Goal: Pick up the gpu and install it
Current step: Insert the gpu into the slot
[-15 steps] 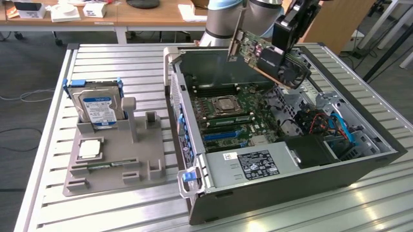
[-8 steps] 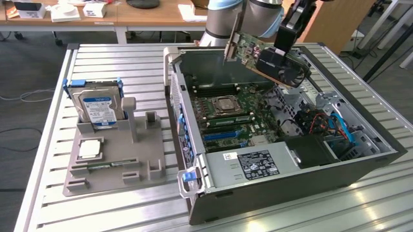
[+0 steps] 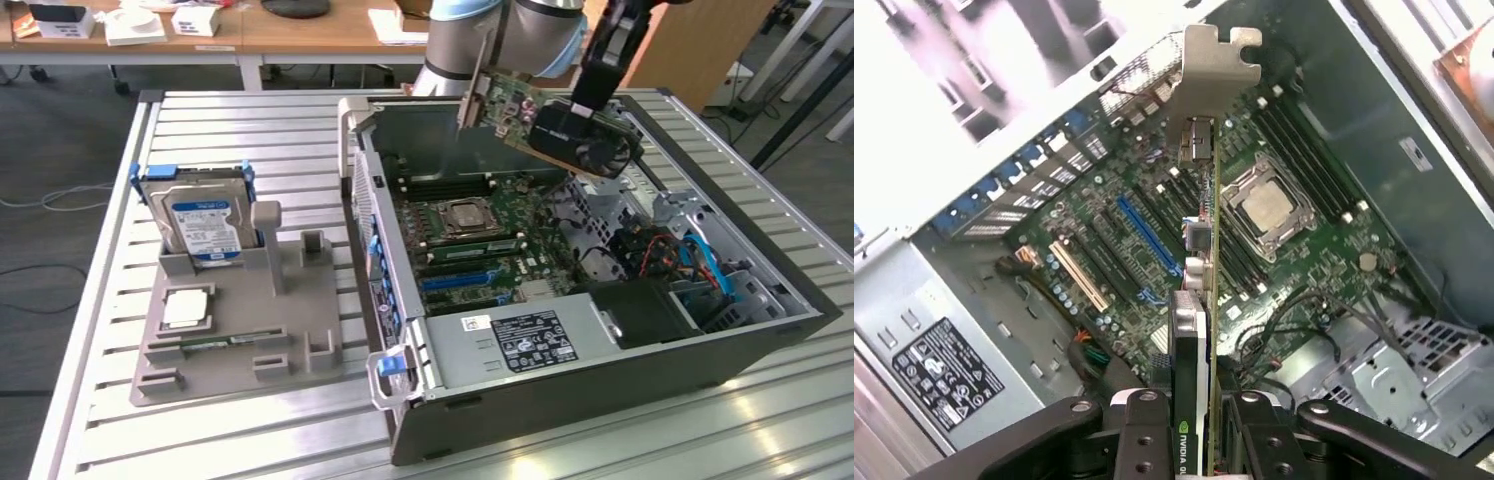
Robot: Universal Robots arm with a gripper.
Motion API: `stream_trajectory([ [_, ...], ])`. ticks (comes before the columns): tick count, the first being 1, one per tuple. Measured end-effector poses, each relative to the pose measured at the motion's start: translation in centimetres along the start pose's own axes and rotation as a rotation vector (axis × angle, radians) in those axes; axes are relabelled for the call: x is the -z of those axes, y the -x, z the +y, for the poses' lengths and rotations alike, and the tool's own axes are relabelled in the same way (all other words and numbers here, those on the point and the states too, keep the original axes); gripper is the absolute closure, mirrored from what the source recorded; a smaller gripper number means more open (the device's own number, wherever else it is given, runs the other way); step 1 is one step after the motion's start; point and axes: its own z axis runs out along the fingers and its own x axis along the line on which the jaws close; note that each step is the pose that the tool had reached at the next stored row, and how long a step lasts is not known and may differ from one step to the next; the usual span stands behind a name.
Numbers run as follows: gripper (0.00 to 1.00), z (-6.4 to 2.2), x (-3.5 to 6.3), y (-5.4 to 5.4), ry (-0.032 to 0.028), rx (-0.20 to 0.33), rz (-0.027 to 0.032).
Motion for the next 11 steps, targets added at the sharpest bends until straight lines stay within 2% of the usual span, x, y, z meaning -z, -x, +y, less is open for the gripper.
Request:
stream_trajectory([
  [11, 0.73, 0.0, -0.16, 0.0, 0.0024, 0.2, 0.0098],
])
